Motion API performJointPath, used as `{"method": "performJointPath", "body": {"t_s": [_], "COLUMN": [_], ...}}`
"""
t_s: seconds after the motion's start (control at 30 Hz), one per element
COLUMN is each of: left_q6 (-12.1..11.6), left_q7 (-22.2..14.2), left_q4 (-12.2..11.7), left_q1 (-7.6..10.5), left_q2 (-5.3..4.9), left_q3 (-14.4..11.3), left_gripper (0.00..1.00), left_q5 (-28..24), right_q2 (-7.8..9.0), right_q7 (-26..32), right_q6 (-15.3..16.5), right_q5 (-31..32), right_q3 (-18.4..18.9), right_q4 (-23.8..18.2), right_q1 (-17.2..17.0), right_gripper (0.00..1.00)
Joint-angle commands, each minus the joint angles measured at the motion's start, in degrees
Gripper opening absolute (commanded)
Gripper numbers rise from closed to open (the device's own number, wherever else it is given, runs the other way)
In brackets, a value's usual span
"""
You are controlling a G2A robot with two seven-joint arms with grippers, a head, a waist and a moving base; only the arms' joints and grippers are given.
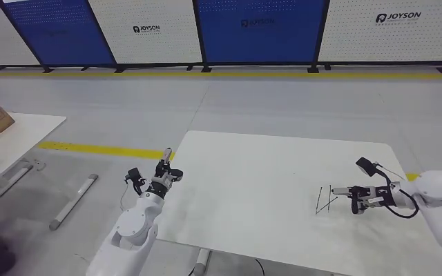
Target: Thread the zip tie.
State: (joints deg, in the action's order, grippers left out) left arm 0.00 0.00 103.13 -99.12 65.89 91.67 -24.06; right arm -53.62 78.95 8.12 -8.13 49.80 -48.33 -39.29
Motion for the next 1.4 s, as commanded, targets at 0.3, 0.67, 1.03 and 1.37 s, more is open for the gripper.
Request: {"method": "performJointPath", "body": {"t_s": [0.3,0.67,1.03,1.37], "left_q6": [0.0,0.0,0.0,0.0], "left_q7": [0.0,0.0,0.0,0.0], "left_q4": [0.0,0.0,0.0,0.0], "left_q1": [0.0,0.0,0.0,0.0], "left_q2": [0.0,0.0,0.0,0.0], "left_q3": [0.0,0.0,0.0,0.0], "left_gripper": [1.0,1.0,1.0,1.0], "left_q5": [0.0,0.0,0.0,0.0], "right_q2": [-0.31,-1.82,-3.05,-3.92], "right_q7": [-2.53,-2.23,-2.43,-2.34], "right_q6": [2.8,2.83,3.69,4.12], "right_q5": [-3.86,-4.09,-4.29,-3.88], "right_q3": [1.27,-0.19,-0.92,-1.38], "right_q4": [1.6,6.95,11.4,13.1], "right_q1": [-1.31,0.39,1.48,2.22], "right_gripper": [0.95,0.5,0.4,0.33]}}
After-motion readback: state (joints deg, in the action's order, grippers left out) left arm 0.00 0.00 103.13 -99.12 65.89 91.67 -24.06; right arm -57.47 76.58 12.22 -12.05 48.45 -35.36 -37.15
